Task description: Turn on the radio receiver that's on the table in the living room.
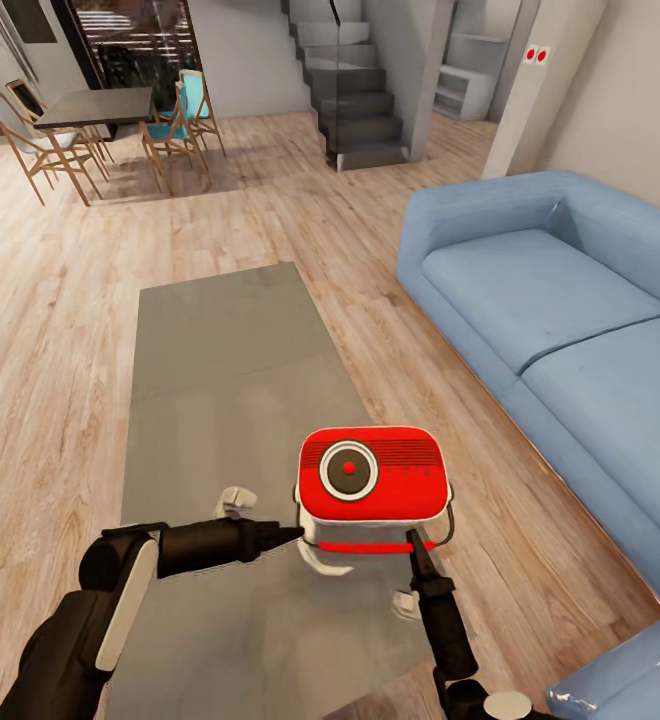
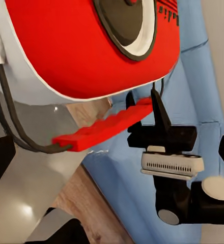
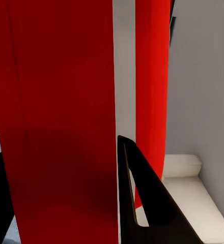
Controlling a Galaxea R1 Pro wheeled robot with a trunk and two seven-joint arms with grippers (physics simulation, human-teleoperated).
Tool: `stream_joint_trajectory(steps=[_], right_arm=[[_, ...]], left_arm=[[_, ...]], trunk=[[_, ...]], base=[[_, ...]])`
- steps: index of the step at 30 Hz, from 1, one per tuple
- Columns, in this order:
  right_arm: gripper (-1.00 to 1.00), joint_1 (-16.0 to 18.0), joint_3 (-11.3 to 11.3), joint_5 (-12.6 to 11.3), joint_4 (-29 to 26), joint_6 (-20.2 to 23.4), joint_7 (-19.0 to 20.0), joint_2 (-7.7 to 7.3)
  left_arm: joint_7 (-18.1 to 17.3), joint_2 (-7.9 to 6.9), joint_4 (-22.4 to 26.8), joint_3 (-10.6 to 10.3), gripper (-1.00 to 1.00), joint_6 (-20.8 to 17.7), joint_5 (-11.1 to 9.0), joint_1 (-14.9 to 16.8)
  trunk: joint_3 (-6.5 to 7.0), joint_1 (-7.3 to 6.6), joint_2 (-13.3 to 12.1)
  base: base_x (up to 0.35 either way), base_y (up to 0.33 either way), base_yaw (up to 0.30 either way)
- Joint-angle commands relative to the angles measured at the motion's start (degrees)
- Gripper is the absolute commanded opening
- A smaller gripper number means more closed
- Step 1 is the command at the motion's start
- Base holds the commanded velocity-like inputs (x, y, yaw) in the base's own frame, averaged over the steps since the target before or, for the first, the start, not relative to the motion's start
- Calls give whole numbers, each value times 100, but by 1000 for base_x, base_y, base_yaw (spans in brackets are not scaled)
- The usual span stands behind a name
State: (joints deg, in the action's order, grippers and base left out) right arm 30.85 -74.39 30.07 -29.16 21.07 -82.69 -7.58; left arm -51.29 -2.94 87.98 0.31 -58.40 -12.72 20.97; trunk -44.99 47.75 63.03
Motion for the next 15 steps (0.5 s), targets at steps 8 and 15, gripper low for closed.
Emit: stream_joint_trajectory(steps=[8,15], right_arm=[[-100,0,-5,13,-10,97,-210,11],[-100,0,-1,25,-15,166,-246,-1]], left_arm=[[-3,7,-6,4,100,-120,-7,445],[-4,-12,-9,9,100,-136,-536,752]], trunk=[[0,0,0],[0,0,0]], base=[[0,0,0],[0,0,0]])
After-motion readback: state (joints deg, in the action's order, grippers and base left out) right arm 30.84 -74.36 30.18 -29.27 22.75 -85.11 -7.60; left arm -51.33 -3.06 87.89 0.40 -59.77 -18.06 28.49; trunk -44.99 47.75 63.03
